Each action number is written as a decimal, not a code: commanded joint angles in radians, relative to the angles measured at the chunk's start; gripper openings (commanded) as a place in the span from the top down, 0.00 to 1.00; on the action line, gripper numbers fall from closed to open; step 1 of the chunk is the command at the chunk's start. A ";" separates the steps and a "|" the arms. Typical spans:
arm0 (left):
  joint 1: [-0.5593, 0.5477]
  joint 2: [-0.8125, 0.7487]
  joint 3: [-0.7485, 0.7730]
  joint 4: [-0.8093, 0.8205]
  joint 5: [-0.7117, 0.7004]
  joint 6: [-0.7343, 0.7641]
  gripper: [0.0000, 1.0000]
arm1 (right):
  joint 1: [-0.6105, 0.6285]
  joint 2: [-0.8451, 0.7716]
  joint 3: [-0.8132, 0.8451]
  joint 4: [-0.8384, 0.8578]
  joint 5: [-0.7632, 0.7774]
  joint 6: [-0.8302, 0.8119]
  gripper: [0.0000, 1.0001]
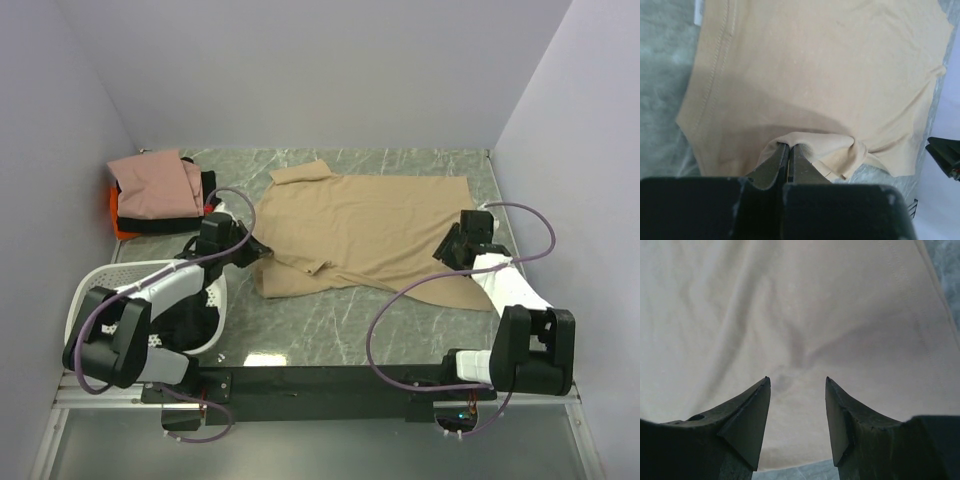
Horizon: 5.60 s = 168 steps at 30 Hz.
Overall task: Fold and stack the t-shirts
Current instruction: Fold the tshirt
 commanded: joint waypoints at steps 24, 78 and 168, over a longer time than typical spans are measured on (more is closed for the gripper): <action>0.156 0.078 0.114 0.040 0.199 0.139 0.99 | -0.348 -0.151 -0.147 -0.059 0.141 0.173 0.31; 0.158 0.024 0.088 0.032 0.212 0.154 0.99 | -0.375 -0.223 -0.116 -0.111 0.027 0.131 0.96; 0.024 -0.601 -0.061 -0.294 0.083 0.019 1.00 | -0.352 -0.835 -0.058 -0.252 0.120 0.116 1.00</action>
